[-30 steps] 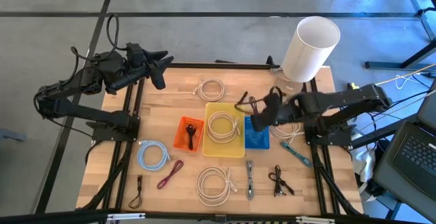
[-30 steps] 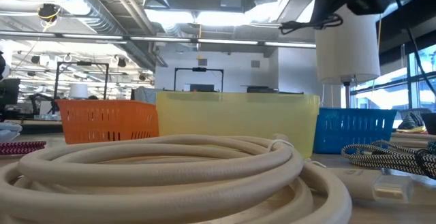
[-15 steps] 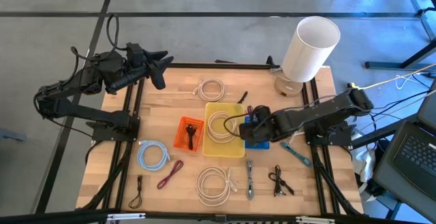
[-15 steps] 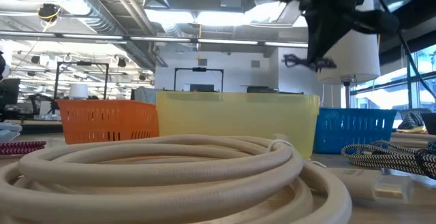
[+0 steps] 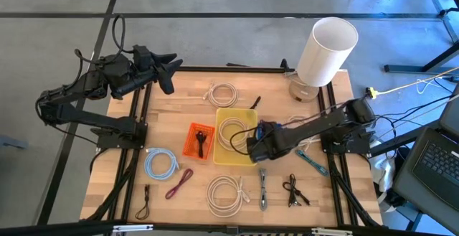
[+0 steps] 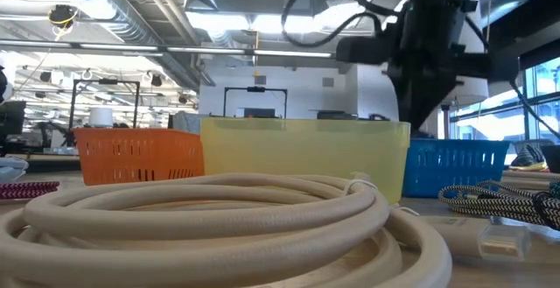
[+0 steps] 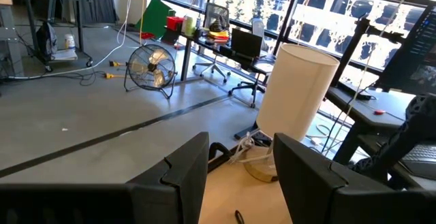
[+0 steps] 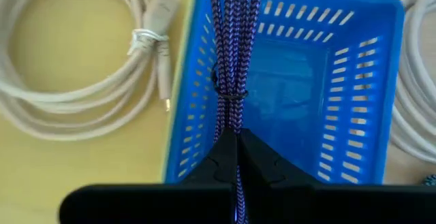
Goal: Pick & Place USB Port
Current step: Put the purple patterned usb cable into the blue bin
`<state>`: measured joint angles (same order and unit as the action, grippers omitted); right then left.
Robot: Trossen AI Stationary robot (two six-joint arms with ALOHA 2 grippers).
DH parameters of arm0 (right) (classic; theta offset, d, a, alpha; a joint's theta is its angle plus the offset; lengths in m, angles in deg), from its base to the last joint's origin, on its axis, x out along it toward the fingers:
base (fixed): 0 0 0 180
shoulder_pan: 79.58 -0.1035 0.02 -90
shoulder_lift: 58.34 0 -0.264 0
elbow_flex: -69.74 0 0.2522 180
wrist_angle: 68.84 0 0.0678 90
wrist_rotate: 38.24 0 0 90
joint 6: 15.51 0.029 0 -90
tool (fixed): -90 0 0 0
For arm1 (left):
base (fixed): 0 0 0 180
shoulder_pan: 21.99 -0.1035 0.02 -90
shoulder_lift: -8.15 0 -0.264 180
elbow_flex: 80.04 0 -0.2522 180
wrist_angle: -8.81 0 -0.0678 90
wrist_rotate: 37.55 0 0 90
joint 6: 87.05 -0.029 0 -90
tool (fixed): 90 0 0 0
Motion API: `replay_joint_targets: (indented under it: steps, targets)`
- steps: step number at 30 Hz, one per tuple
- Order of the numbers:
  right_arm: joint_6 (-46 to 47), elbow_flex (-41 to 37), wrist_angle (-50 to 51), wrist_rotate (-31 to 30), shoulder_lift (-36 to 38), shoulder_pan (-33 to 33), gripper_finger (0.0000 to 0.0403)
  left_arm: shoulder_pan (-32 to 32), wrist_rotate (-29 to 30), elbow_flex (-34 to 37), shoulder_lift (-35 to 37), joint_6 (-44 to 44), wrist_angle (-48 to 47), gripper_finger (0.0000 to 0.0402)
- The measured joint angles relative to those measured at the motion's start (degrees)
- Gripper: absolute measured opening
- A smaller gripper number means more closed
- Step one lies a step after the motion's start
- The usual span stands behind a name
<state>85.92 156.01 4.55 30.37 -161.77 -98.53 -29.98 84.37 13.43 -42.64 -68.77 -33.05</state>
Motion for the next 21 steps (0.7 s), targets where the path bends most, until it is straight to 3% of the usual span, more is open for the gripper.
replay_joint_targets:
  steps: [21]
  targets:
    - [0.2,0.0,-2.7,0.1,-6.9,0.0,0.0004,0.0,0.0,0.0,0.0,0.0,0.0,0.0158]
